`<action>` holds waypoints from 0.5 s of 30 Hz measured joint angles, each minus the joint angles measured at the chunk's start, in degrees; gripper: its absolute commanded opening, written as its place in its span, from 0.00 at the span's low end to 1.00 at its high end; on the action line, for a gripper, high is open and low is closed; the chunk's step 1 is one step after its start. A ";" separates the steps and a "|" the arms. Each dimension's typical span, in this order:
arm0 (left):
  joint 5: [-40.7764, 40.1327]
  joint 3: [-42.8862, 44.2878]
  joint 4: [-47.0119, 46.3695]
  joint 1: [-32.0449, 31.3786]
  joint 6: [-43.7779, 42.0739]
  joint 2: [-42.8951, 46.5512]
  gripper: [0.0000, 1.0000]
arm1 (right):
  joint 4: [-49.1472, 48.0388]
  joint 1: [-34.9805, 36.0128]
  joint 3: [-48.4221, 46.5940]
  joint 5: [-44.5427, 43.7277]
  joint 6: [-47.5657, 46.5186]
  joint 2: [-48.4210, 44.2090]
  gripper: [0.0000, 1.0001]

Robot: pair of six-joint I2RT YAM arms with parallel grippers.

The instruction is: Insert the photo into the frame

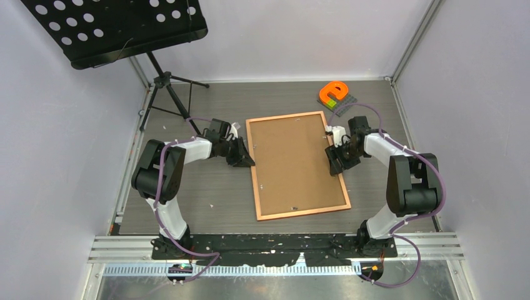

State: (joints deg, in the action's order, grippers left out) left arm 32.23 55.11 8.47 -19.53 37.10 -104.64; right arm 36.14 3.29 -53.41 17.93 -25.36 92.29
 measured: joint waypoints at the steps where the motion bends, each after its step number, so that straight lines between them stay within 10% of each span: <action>1: 0.00 0.00 0.00 0.00 -0.02 0.00 0.17 | -0.11 0.00 0.00 -0.09 0.04 0.00 0.60; 15: 0.07 0.00 0.00 0.00 -0.02 0.00 0.16 | -0.52 1.05 0.02 -1.51 1.11 0.28 0.52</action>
State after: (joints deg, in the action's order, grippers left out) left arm 32.29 55.11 8.47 -19.53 37.08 -104.64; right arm 35.62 4.34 -53.39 16.43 -24.25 92.58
